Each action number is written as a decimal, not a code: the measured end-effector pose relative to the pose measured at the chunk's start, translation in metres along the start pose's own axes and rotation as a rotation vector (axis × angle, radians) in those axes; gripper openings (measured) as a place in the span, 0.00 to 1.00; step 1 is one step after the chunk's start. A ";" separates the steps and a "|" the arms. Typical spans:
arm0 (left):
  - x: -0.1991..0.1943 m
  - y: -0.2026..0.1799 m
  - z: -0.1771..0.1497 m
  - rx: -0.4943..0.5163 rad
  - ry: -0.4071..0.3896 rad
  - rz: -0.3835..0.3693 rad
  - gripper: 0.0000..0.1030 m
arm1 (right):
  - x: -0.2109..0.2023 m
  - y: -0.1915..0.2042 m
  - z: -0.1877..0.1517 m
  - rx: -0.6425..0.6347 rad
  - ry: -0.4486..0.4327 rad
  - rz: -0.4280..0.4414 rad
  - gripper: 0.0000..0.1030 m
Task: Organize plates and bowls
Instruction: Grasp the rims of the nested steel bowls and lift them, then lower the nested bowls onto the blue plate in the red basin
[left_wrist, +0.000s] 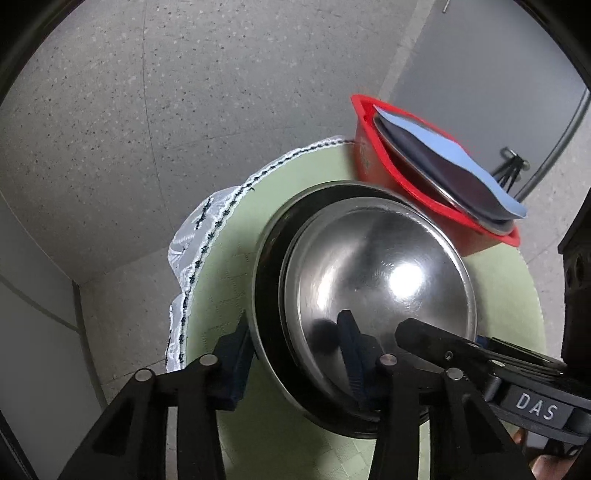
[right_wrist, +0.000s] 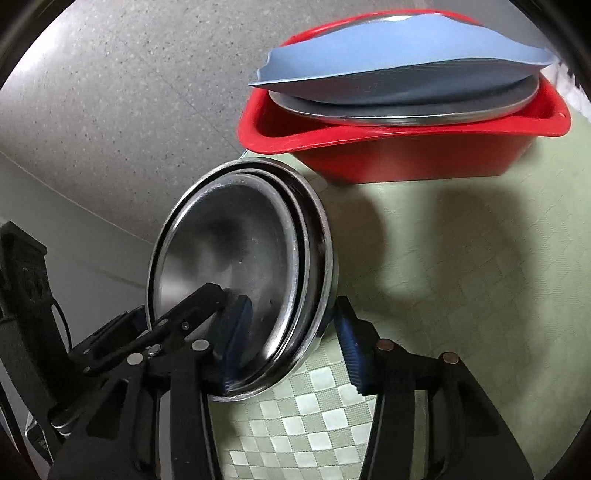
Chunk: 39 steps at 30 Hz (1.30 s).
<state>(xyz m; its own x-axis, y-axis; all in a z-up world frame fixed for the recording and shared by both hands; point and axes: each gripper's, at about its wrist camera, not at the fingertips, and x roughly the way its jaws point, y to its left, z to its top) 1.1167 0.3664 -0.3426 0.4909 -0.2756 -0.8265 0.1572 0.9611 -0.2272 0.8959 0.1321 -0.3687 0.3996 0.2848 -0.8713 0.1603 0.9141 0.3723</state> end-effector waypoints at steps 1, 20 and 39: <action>-0.003 0.000 -0.001 0.000 -0.006 0.004 0.38 | -0.002 0.001 -0.001 -0.005 -0.003 -0.002 0.39; -0.126 -0.054 0.048 0.024 -0.280 -0.060 0.37 | -0.142 0.035 0.043 -0.172 -0.253 0.056 0.37; 0.024 -0.152 0.133 0.104 -0.039 -0.004 0.38 | -0.094 -0.088 0.135 -0.066 -0.107 -0.053 0.37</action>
<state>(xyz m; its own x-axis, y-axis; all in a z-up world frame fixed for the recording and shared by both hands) 1.2185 0.2110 -0.2596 0.5229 -0.2824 -0.8043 0.2468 0.9533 -0.1742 0.9665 -0.0140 -0.2760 0.4871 0.2062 -0.8487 0.1258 0.9450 0.3018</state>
